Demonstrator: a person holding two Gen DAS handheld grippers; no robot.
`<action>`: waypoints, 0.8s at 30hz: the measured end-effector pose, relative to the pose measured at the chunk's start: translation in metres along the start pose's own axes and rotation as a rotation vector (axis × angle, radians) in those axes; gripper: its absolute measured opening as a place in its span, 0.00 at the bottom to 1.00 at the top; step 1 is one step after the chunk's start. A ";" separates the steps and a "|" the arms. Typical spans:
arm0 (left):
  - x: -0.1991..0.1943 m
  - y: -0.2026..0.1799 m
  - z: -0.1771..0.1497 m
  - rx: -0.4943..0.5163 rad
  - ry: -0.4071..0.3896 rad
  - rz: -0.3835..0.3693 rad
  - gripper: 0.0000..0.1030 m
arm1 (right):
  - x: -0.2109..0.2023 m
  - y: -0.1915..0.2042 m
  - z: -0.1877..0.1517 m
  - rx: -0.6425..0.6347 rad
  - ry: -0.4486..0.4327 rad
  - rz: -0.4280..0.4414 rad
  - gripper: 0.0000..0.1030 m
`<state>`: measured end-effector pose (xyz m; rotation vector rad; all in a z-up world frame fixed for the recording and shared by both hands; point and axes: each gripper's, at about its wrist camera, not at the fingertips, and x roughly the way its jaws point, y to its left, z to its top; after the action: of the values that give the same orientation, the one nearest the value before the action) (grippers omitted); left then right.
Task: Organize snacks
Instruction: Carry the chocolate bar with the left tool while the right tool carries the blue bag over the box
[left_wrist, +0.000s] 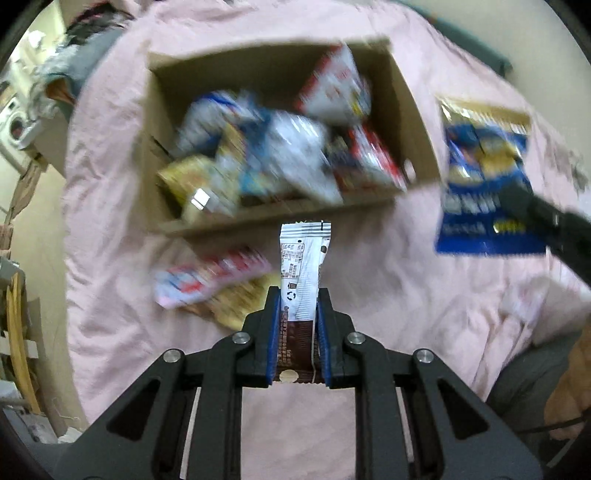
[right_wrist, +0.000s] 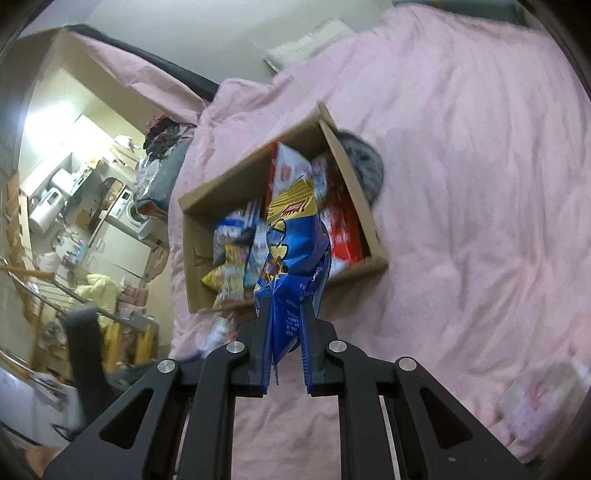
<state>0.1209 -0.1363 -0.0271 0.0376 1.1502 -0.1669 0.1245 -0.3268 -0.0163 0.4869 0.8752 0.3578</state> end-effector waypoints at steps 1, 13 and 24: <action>-0.004 0.010 0.006 -0.017 -0.018 0.005 0.14 | -0.002 0.004 0.004 -0.020 -0.013 0.008 0.13; -0.046 0.097 0.074 -0.109 -0.214 0.109 0.15 | 0.010 0.016 0.058 -0.115 -0.110 -0.001 0.13; -0.007 0.124 0.085 -0.164 -0.259 0.097 0.15 | 0.051 0.007 0.080 -0.107 -0.061 -0.067 0.13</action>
<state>0.2141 -0.0228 0.0075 -0.0712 0.8986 0.0093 0.2181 -0.3171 -0.0018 0.3669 0.8069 0.3248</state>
